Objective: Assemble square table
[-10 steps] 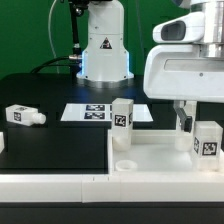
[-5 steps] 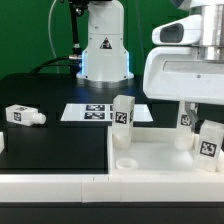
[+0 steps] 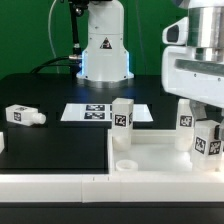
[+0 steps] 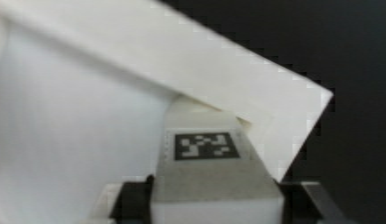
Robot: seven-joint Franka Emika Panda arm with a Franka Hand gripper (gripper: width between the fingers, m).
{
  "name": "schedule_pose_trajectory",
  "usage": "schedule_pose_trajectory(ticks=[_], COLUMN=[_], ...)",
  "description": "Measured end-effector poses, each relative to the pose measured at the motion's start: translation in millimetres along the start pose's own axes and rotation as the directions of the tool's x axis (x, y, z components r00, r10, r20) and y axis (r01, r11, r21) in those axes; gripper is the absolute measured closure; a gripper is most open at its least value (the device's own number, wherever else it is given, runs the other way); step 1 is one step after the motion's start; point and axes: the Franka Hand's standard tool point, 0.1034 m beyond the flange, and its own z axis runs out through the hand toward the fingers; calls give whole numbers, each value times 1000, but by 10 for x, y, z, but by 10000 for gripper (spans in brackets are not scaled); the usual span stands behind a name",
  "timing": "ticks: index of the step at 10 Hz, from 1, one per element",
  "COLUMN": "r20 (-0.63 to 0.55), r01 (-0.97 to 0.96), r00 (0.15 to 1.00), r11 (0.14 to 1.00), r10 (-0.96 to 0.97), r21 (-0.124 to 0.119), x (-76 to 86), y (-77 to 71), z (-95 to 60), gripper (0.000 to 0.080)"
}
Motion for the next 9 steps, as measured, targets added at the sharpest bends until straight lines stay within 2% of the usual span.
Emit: schedule_pose_trajectory(ticks=[1, 5, 6, 7, 8, 9], r20=[27, 36, 70, 80, 93, 95], r01=[-140, -363, -506, -568, -662, -685], r00=[990, 931, 860, 820, 745, 725], r11=[990, 932, 862, 823, 749, 729], r10=[139, 363, 505, 567, 660, 682], r21=[19, 13, 3, -3, -9, -8], x=[11, 37, 75, 95, 112, 141], y=[-12, -11, -10, -8, -10, -2], z=[3, 4, 6, 6, 8, 9], gripper=[511, 511, 511, 511, 511, 511])
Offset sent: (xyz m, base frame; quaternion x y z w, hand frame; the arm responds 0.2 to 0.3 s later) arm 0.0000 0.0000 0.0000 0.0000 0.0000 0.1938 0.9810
